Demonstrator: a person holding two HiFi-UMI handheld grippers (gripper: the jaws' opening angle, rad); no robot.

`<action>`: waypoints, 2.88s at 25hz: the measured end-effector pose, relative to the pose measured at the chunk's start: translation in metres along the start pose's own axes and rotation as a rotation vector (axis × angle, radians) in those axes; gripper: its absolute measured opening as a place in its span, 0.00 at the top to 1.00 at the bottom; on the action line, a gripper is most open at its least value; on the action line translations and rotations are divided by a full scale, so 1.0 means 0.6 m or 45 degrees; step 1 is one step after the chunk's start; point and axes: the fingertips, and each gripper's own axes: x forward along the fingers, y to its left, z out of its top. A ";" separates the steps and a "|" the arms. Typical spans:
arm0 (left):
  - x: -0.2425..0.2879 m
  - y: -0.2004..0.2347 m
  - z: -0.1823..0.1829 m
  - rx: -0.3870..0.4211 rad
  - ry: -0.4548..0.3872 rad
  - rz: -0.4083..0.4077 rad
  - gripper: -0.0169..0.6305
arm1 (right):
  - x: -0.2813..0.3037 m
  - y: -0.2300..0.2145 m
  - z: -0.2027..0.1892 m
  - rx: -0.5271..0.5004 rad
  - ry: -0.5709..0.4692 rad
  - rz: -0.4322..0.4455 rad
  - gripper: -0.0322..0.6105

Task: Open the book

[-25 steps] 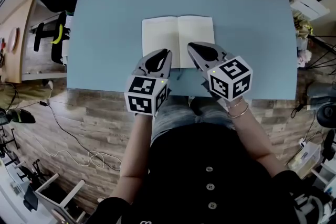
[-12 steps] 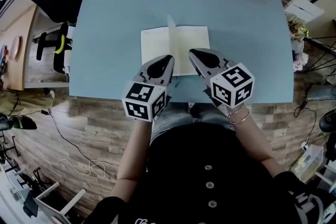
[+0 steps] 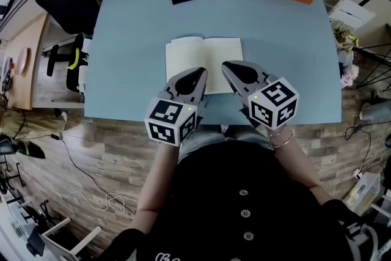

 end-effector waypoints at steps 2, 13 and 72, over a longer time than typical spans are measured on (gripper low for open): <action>0.000 -0.005 0.002 0.012 0.001 -0.007 0.95 | -0.004 0.001 0.009 -0.007 -0.023 -0.004 0.95; 0.001 -0.045 0.013 0.125 0.009 -0.078 0.95 | -0.017 0.020 0.024 -0.030 -0.072 0.010 0.95; 0.017 -0.058 -0.019 0.073 0.054 -0.119 0.95 | -0.031 0.035 -0.013 -0.015 -0.013 0.025 0.95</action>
